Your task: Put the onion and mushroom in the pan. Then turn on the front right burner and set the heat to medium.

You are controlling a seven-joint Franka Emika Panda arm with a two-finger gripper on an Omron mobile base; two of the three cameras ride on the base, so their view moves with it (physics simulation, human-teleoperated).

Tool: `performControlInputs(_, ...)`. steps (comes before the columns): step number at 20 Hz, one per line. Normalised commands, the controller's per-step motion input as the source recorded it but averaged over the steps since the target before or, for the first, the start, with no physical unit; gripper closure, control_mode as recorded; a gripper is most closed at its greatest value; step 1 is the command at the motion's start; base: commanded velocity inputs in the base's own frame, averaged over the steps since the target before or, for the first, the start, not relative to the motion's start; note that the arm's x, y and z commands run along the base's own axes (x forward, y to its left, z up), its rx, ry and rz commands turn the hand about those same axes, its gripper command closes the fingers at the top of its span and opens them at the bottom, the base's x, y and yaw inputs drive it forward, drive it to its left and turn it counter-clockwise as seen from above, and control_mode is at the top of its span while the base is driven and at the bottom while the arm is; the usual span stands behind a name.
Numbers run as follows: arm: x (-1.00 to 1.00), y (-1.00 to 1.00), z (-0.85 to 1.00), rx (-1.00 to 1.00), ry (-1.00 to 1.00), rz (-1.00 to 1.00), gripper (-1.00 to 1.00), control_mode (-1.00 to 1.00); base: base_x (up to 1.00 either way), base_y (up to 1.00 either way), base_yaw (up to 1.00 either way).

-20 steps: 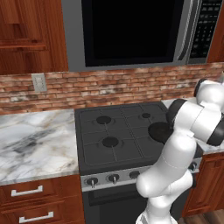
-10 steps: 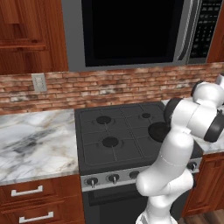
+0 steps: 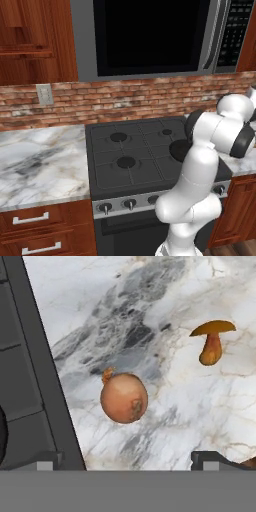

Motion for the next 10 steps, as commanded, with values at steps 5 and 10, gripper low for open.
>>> performControlInputs(5,0.01,-0.12,-0.26,0.05,0.02,0.25,-1.00,-1.00,0.00,0.00,0.00)
performControlInputs(10,0.05,-0.02,-0.06,0.02,0.02,0.18,-1.00,-1.00,0.00,0.00,0.00)
